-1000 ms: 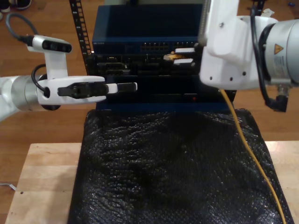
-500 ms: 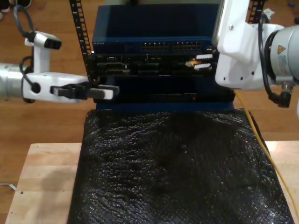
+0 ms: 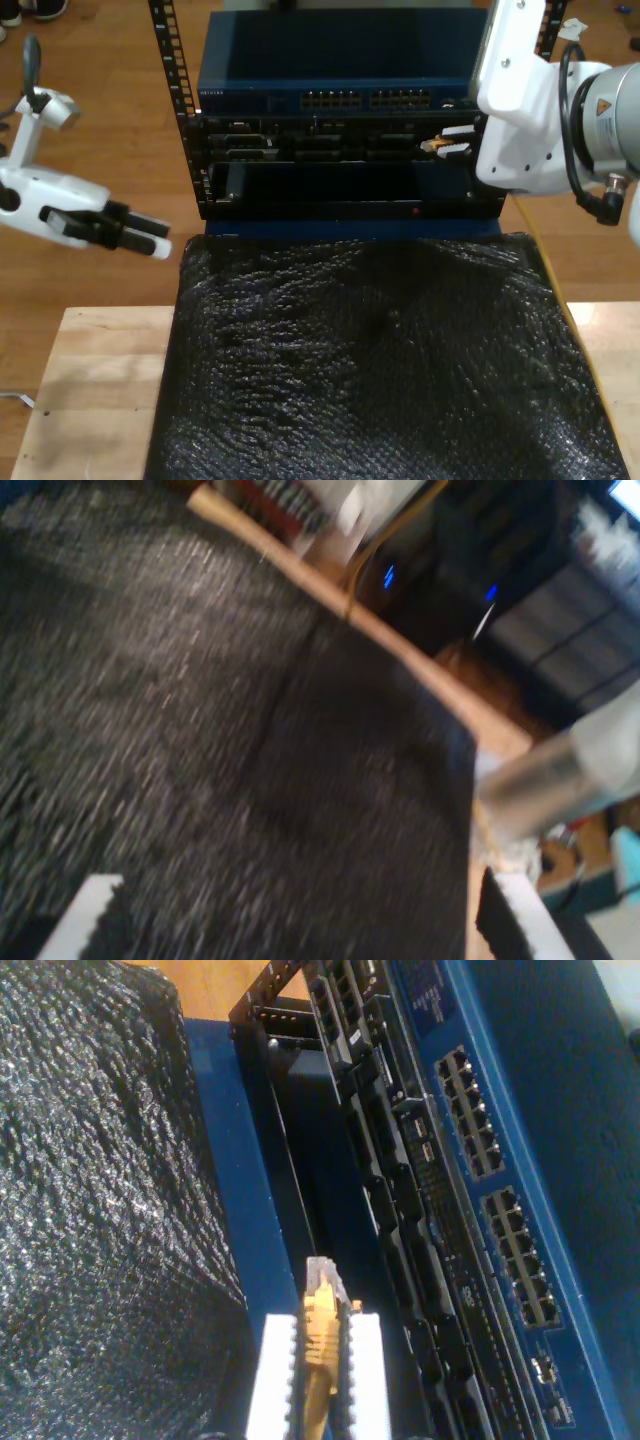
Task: Grab the cable and plug it in
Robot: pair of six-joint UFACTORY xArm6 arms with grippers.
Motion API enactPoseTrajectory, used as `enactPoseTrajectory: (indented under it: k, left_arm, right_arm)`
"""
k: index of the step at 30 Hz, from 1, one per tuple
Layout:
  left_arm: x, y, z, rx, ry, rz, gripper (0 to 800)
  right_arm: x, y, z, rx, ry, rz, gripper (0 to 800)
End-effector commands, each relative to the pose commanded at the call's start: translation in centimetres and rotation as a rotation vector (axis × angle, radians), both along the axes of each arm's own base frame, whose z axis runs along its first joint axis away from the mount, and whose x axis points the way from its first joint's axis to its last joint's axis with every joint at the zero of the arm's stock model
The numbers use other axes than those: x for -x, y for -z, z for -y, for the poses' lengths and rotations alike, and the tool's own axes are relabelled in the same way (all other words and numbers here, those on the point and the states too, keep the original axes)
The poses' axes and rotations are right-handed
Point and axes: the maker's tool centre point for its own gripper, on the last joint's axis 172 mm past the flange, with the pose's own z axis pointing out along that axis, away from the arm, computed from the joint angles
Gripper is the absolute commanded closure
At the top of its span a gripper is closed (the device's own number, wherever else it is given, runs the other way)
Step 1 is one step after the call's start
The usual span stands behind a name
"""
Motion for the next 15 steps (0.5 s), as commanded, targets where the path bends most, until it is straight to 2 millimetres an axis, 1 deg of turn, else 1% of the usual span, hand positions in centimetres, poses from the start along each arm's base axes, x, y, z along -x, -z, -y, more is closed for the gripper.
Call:
enactPoseTrajectory:
  k: [1,4,6,8,12,15]
  left_arm:
    - [0.2,0.3,-0.7,-0.032,0.009,0.0,3]
    - [0.6,1.5,-3.9,-0.131,0.004,0.005,3]
    - [0.7,2.1,-5.6,-0.178,0.006,0.02,3]
    - [0.8,2.0,-6.8,-0.216,0.026,0.042,3]
    - [1.2,1.8,-10.1,-0.317,0.077,0.085,3]
    - [2.0,1.9,-12.3,-0.384,0.142,0.111,3]
  right_arm:
    - [0.0,0.0,0.0,-0.001,0.001,-0.001,800]
    - [-0.1,0.4,0.1,0.005,0.001,-0.007,800]
    - [-0.1,0.5,0.1,0.008,0.0,-0.008,800]
    - [-0.1,0.7,0.1,0.009,0.002,-0.012,800]
    - [-0.1,0.7,0.1,0.014,-0.001,-0.01,800]
    - [-0.1,0.8,0.2,0.019,-0.001,-0.011,800]
